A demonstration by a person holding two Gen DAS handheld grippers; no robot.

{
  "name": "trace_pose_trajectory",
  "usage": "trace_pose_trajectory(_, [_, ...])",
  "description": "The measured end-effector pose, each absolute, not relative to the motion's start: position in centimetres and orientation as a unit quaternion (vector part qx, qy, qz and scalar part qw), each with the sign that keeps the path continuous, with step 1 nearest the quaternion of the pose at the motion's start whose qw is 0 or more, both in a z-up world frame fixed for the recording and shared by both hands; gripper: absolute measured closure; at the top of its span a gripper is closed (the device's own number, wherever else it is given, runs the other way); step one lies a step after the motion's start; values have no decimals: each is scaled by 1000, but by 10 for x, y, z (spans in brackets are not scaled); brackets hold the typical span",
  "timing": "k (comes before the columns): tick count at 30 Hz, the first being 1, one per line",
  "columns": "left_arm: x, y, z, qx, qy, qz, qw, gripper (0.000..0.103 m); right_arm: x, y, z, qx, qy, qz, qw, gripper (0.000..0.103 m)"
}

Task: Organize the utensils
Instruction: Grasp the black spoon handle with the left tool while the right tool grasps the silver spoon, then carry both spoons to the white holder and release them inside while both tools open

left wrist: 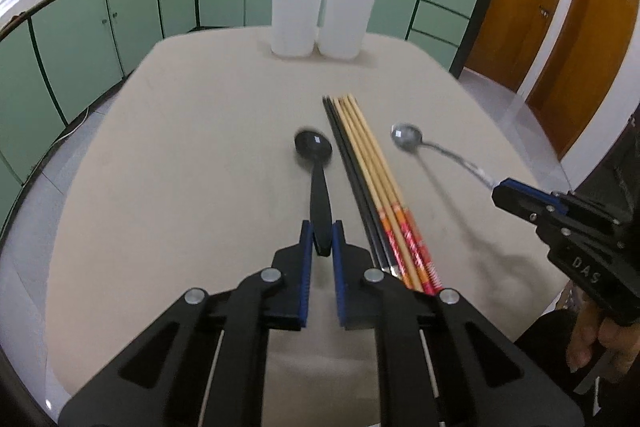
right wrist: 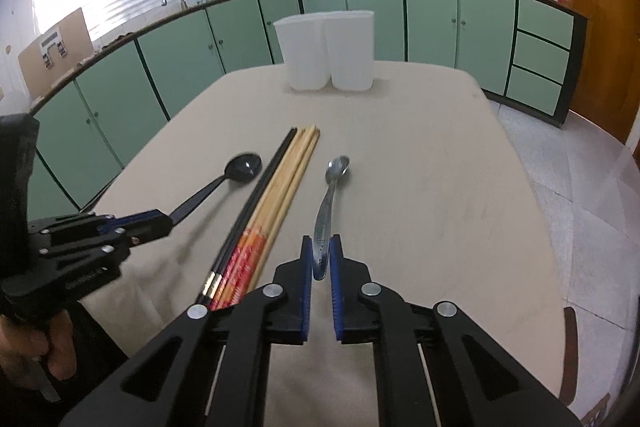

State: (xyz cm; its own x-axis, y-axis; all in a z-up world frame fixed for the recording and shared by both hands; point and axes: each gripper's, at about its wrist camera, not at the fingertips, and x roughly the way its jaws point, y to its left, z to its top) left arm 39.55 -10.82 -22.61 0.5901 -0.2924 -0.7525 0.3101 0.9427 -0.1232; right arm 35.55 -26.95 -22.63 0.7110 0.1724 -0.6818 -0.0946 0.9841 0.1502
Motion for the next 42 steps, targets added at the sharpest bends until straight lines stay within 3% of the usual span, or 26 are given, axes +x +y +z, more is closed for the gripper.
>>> trace_pose_trajectory(10, [399,-93,-194,3,399,-166,902,95,362,-266,-198,33,357,71,931,101])
trace_pose_trajectory(29, [434,-92,-128,30,385,-207,899,100,399,-272,-136,22,371,104,922,101])
trace_pose_trajectory(42, [504,-102,-68,45,366,-223,902,100,462,-274,-64,19,375,126,918,101])
